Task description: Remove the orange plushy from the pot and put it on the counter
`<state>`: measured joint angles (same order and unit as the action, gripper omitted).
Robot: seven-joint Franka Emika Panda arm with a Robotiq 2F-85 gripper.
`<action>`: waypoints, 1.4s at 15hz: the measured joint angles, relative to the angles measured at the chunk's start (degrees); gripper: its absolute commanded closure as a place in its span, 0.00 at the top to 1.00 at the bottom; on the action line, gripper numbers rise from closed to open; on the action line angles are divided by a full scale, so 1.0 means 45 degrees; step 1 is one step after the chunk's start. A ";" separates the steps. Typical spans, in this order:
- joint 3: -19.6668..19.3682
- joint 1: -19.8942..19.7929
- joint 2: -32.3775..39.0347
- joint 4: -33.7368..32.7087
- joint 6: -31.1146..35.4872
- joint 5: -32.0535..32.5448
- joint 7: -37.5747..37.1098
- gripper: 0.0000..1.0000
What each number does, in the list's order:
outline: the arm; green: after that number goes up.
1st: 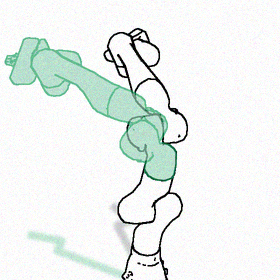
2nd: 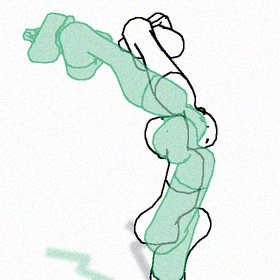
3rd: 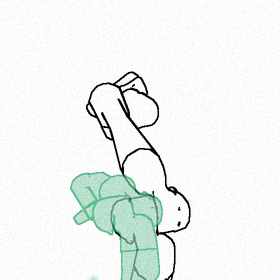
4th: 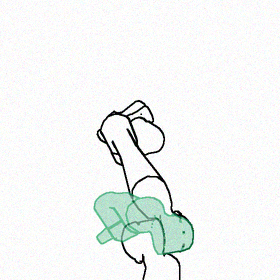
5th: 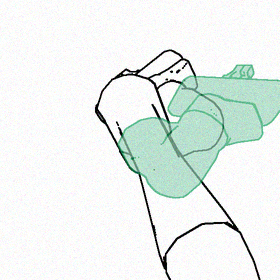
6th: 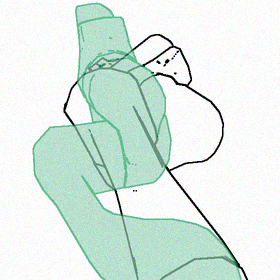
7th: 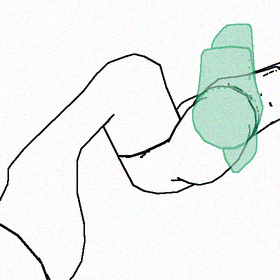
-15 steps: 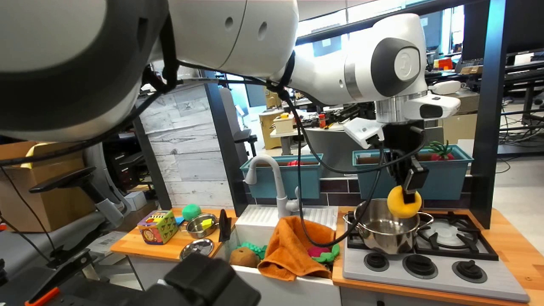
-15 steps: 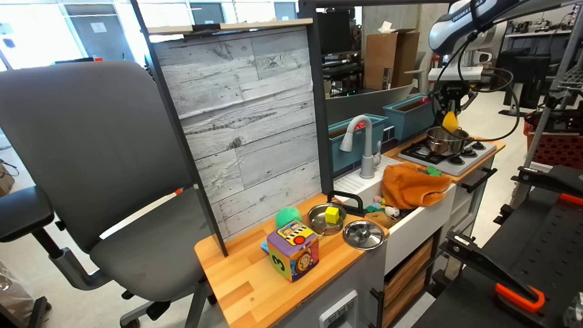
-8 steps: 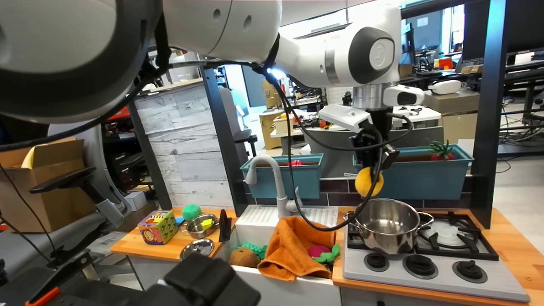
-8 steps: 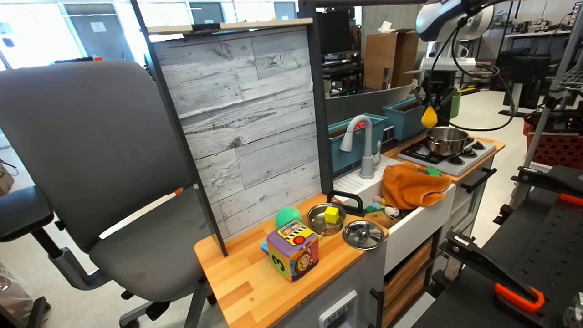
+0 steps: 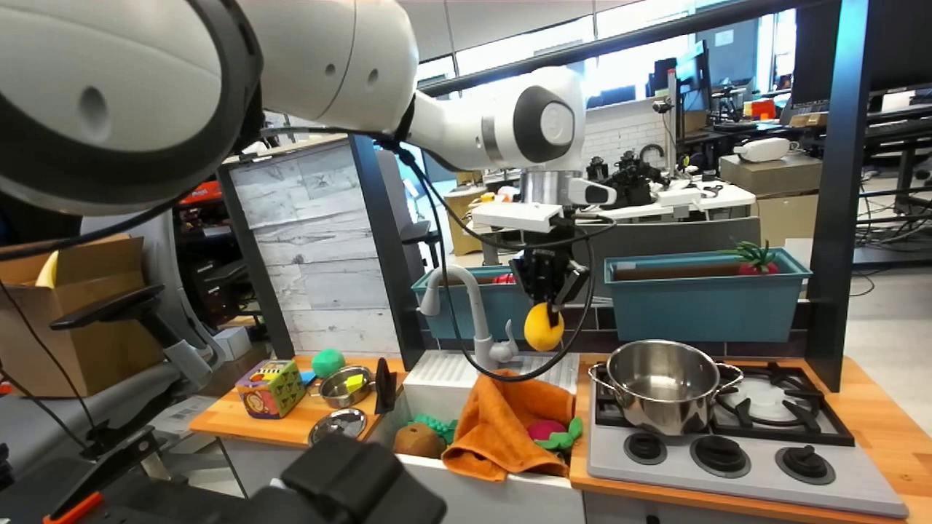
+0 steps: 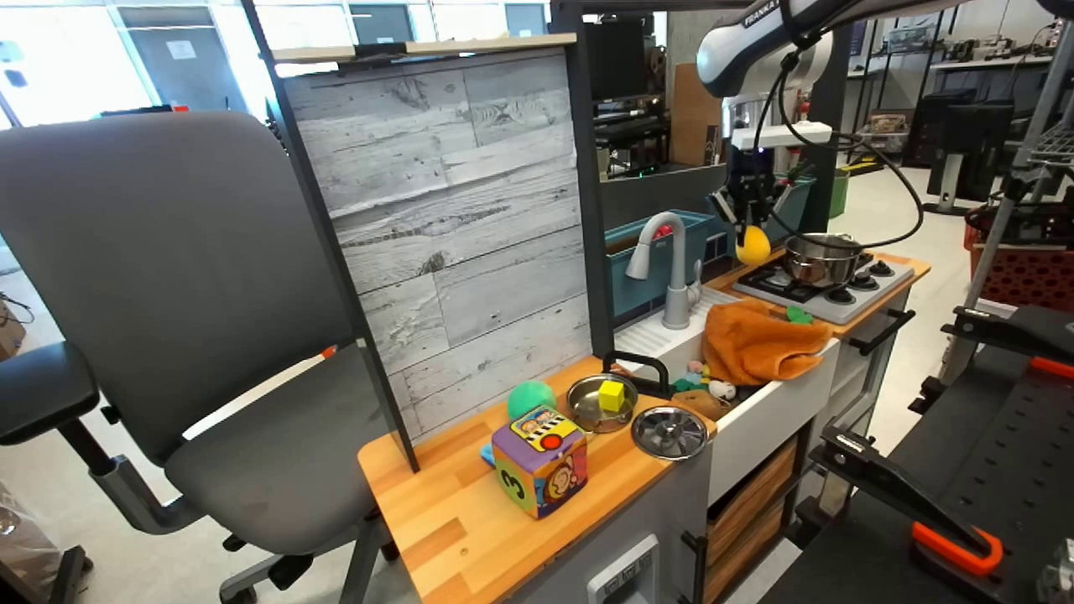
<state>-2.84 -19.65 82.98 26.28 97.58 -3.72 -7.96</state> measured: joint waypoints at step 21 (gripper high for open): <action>-0.2784 0.3598 -0.0926 0.6775 0.8660 0.6415 0.2146 0.55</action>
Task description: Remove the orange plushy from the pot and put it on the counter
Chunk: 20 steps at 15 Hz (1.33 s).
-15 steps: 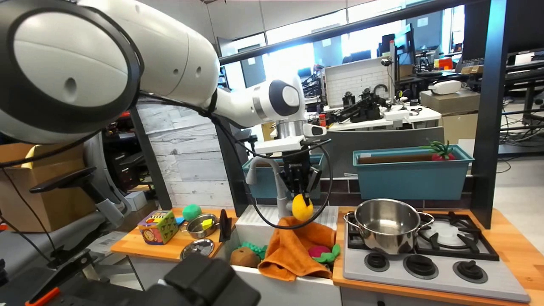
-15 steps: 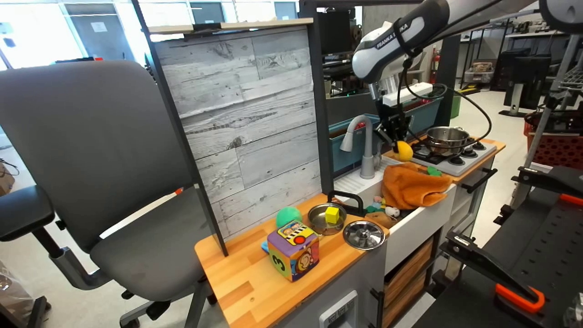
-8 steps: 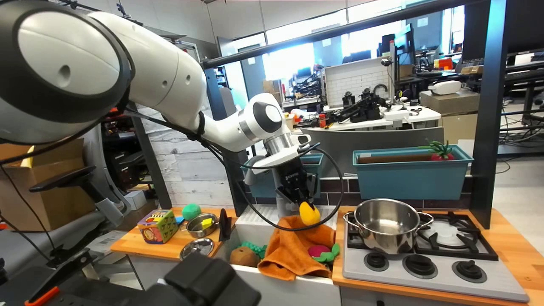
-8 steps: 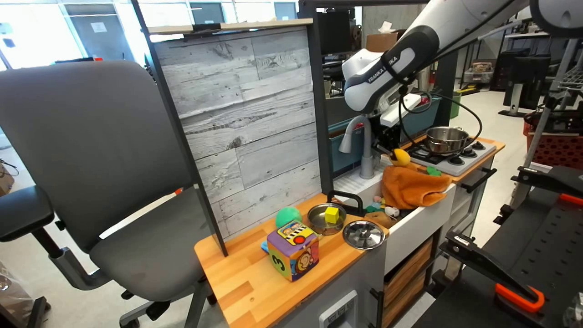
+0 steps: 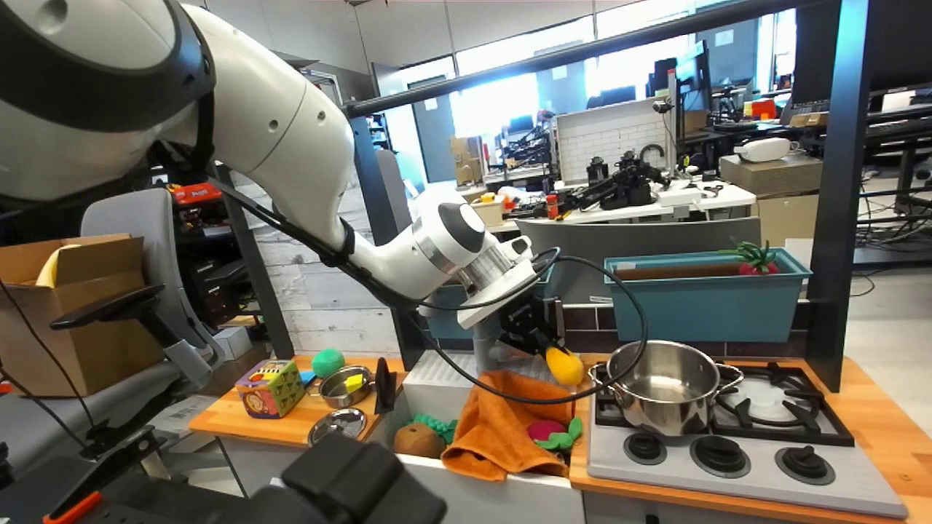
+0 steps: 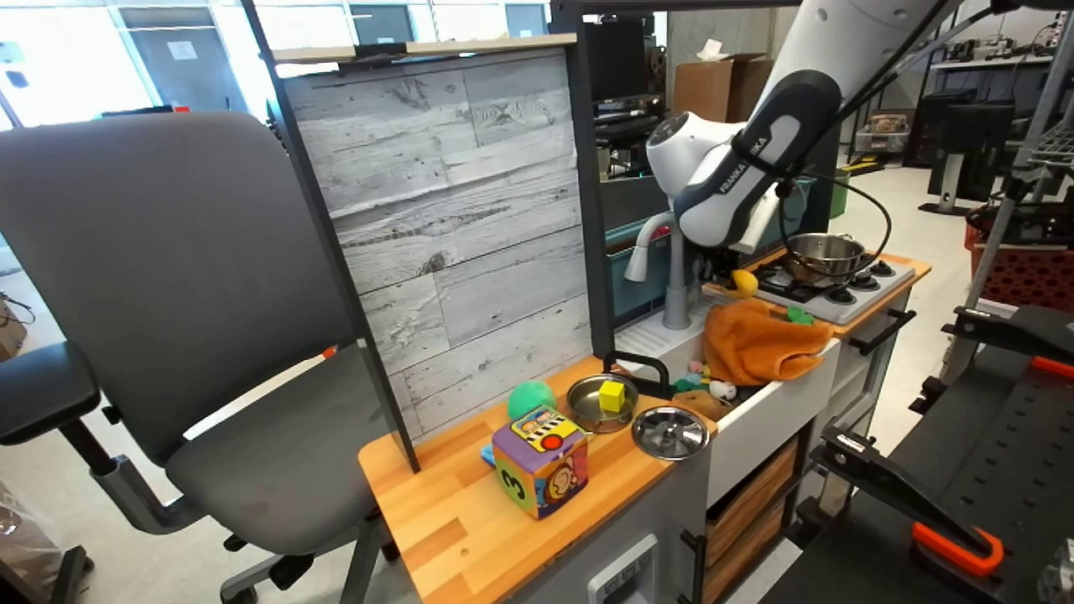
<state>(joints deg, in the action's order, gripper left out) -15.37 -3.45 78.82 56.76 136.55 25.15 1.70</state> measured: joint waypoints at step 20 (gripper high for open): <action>-0.2644 0.2186 -0.1008 0.5290 0.6380 0.2167 -0.4149 1.00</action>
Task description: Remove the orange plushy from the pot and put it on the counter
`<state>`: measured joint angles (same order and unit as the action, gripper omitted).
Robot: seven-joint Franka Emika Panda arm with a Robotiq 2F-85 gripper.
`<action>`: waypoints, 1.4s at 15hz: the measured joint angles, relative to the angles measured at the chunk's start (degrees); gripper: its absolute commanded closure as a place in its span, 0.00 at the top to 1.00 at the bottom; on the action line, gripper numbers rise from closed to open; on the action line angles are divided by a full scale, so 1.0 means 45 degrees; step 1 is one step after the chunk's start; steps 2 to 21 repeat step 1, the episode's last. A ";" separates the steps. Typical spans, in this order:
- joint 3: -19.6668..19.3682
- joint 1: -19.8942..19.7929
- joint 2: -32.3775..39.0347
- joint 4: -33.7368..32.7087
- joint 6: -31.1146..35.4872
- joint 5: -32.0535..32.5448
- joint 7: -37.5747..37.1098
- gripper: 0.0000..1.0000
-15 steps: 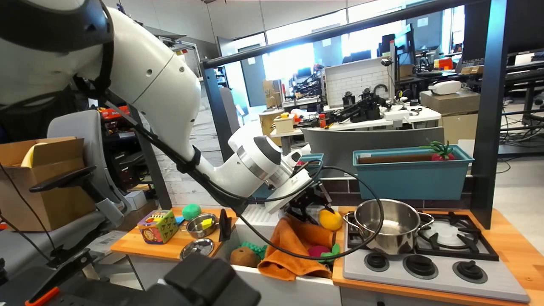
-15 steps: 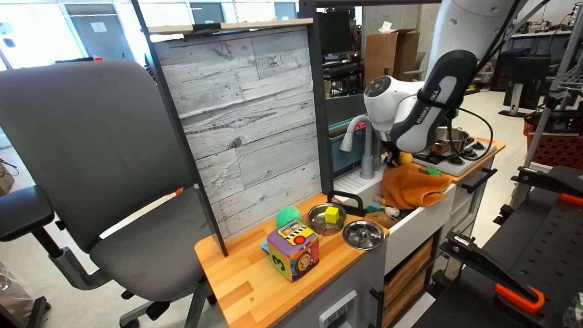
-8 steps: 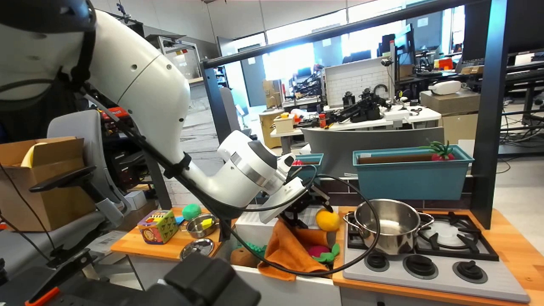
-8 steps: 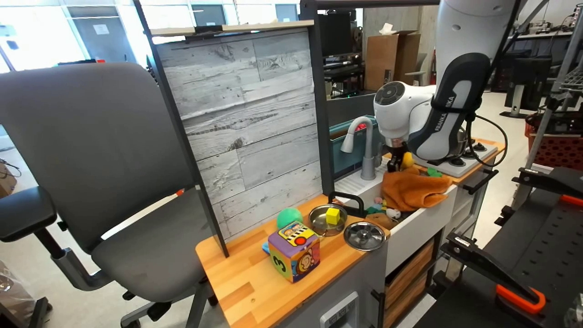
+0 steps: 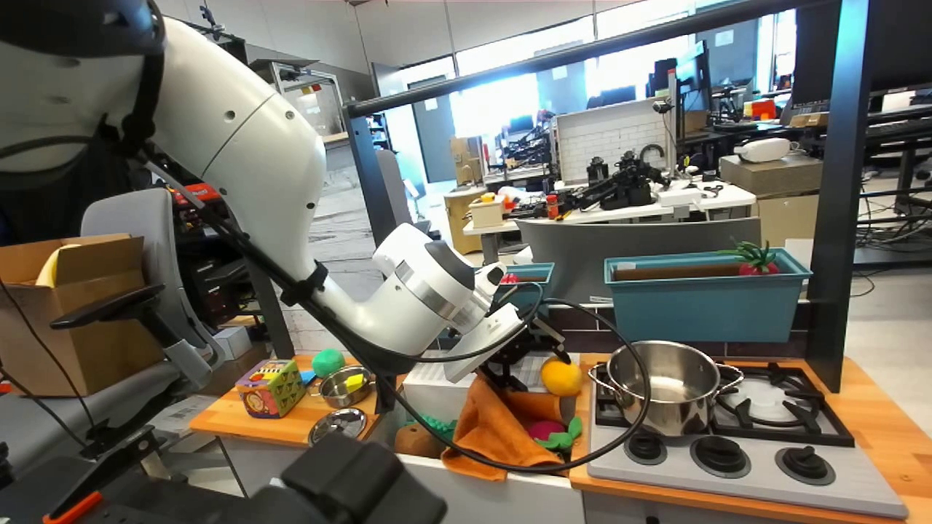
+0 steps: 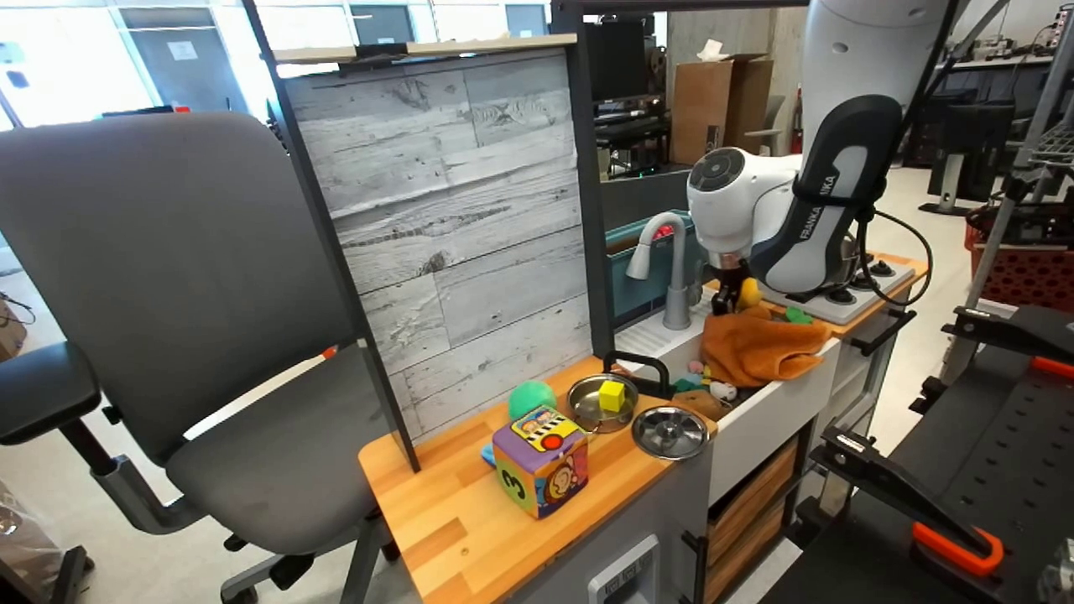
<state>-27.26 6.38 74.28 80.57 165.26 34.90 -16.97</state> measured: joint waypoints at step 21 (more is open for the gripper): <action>0.0000 -0.0001 0.0000 0.0000 0.0000 0.0000 0.0001 1.00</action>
